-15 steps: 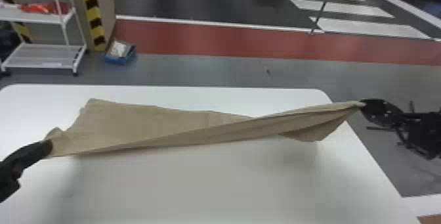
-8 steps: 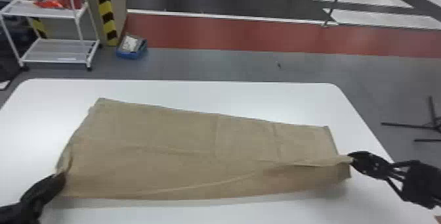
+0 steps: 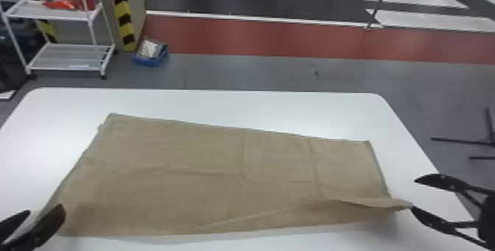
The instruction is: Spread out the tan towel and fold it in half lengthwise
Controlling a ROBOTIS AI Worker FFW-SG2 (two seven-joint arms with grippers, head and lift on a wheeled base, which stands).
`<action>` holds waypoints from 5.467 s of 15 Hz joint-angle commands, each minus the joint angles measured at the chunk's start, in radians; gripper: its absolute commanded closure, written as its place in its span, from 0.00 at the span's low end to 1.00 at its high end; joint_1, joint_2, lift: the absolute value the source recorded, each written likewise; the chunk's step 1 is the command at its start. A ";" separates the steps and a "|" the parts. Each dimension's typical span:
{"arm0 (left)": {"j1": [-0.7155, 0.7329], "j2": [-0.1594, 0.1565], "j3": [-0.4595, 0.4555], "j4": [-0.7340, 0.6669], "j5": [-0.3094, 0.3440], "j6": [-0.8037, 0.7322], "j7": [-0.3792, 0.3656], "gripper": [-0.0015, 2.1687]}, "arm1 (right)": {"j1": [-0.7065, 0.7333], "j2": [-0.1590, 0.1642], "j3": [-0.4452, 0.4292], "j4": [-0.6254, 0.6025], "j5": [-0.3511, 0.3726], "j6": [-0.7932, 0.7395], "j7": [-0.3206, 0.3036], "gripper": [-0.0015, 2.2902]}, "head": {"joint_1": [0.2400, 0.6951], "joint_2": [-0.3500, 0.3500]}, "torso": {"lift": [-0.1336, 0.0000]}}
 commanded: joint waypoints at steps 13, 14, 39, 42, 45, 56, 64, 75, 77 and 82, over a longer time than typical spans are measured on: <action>0.033 0.007 0.149 -0.008 -0.028 0.012 -0.190 0.02 | 0.092 -0.038 0.071 -0.033 0.159 -0.020 0.103 0.09 | 1.00 0.36 | 0.12; 0.033 0.007 0.147 -0.008 -0.028 0.012 -0.190 0.02 | 0.092 -0.038 0.089 -0.033 0.166 -0.014 0.105 0.10 | 1.00 0.37 | 0.12; -0.001 0.205 -0.043 -0.123 -0.969 -0.469 -0.805 0.10 | 0.081 -0.041 0.040 -0.090 0.115 0.035 0.120 0.89 | 1.00 0.25 | 0.12; -0.030 0.242 -0.134 -0.107 -1.090 -0.485 -0.810 0.10 | 0.064 -0.041 0.057 -0.096 0.127 0.041 0.120 0.89 | 1.00 0.18 | 0.12; -0.090 0.253 -0.183 -0.052 -1.163 -0.485 -0.825 0.16 | 0.053 -0.044 0.070 -0.094 0.130 0.048 0.120 0.89 | 1.00 0.16 | 0.12; -0.130 0.263 -0.203 -0.004 -1.274 -0.301 -0.851 0.63 | 0.033 -0.050 0.071 -0.079 0.129 0.048 0.120 0.89 | 1.00 0.25 | 0.12; -0.125 0.270 -0.161 -0.208 -1.272 -0.181 -1.075 0.62 | -0.079 -0.088 0.045 -0.074 0.064 0.364 0.120 0.89 | 1.00 0.21 | 0.12; -0.465 0.228 -0.327 -0.057 -1.300 -0.083 -1.080 0.62 | -0.404 -0.119 0.274 0.045 0.232 0.744 0.120 0.89 | 1.00 0.19 | 0.12; -0.521 0.225 -0.355 -0.003 -1.306 -0.071 -1.079 0.62 | -0.432 -0.130 0.283 0.080 0.242 0.744 0.120 0.89 | 1.00 0.18 | 0.12; -0.657 0.211 -0.384 0.164 -1.324 -0.071 -1.066 0.62 | -0.533 -0.153 0.310 0.226 0.285 0.738 0.120 0.89 | 1.00 0.16 | 0.12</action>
